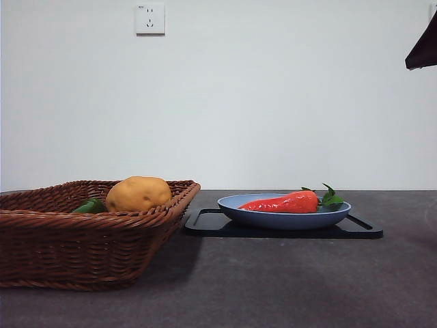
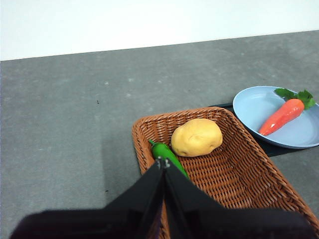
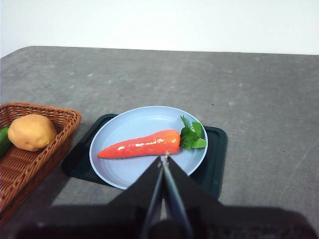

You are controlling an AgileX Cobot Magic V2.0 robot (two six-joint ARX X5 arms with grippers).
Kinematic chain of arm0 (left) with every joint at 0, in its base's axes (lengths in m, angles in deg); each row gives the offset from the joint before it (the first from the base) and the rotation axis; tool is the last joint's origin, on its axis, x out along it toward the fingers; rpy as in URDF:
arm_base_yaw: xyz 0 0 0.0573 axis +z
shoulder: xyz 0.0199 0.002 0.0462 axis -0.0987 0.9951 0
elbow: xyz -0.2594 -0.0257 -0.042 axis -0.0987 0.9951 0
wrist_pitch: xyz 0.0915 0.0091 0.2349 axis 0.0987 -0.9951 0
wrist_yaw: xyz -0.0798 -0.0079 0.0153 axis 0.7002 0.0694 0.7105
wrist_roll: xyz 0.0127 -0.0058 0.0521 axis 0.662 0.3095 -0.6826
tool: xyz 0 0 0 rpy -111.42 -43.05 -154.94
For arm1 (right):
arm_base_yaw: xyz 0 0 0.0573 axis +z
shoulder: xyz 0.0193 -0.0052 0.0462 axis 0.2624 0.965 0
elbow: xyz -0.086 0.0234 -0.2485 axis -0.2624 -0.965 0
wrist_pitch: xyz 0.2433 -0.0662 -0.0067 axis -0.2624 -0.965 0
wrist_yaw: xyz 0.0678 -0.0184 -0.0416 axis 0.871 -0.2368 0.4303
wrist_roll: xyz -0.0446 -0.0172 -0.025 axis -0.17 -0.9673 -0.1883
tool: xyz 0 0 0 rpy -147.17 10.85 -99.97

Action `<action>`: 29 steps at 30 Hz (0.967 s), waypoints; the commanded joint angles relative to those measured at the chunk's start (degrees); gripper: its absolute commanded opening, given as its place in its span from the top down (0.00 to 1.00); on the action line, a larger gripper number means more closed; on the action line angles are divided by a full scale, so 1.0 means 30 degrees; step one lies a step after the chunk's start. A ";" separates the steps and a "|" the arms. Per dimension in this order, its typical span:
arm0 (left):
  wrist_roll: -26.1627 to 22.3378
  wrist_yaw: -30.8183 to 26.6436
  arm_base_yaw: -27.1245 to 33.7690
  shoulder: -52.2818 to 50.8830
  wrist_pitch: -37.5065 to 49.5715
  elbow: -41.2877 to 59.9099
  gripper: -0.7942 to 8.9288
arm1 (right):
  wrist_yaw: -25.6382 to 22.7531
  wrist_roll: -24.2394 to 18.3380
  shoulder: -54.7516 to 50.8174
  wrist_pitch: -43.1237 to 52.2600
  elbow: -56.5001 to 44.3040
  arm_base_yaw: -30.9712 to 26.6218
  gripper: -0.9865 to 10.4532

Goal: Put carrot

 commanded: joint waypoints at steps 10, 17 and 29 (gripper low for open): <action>-0.0481 -0.0138 -0.0109 -0.0750 0.0073 -0.0102 0.91 | -0.0102 0.0189 0.0044 0.0291 0.0197 0.0124 0.90; -0.1909 -0.0109 0.1719 -0.4269 0.0882 0.1377 0.91 | -0.0109 0.0189 0.0044 0.0299 0.0197 0.0117 0.90; -0.1902 -0.0044 0.4233 -0.7337 0.5442 0.8109 0.91 | -0.0102 0.0189 0.0044 0.0299 0.0197 0.0124 0.90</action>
